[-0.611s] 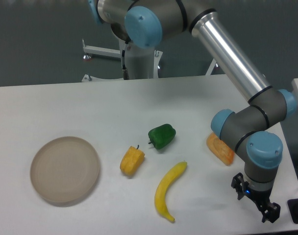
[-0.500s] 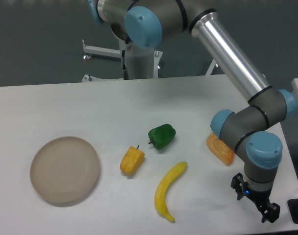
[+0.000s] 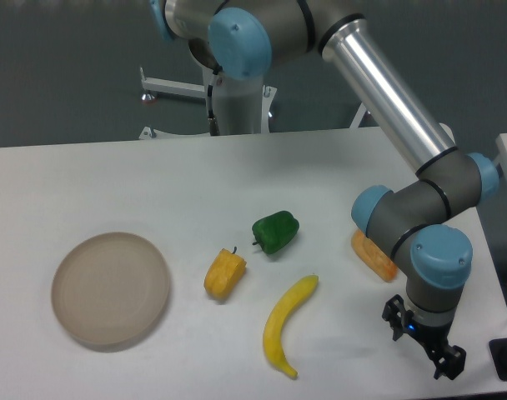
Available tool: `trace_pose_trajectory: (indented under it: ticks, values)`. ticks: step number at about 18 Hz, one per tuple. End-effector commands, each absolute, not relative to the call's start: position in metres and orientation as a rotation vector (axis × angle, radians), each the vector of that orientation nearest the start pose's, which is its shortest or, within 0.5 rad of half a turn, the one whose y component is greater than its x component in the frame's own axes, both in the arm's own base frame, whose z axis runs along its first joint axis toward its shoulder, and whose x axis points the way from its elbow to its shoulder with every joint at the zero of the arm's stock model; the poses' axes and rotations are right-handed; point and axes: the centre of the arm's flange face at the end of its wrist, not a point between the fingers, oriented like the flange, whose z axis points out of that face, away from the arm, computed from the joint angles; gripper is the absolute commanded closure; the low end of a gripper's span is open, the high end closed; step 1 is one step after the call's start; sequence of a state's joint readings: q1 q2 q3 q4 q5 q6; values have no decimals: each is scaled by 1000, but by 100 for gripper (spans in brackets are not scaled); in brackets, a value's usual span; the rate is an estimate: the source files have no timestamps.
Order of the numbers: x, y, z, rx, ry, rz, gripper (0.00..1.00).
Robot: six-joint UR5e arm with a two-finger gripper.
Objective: Pick up the green pepper from the table
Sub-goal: 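Raise the gripper and move it toward the green bell pepper, then move the open gripper over the green bell pepper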
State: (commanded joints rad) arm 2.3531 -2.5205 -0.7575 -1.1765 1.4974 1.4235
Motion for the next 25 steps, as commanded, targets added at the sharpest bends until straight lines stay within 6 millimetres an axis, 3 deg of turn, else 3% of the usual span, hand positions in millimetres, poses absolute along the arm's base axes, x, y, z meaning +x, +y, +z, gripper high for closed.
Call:
trace_pose_trajectory:
  ticks: [6, 11, 12, 13, 15, 19, 25]
  values:
    - [-476, 671, 309, -2778, 868, 130, 0]
    - [-450, 635, 317, -2770, 768, 0, 0]
    - [-444, 626, 318, -2771, 751, -23, 0]
    - [-440, 602, 322, -2768, 695, -67, 0]
    - [-431, 584, 322, -2753, 639, -124, 0]
    - [-408, 546, 311, -2755, 585, -209, 0]
    - [-377, 513, 292, -2767, 481, -330, 0]
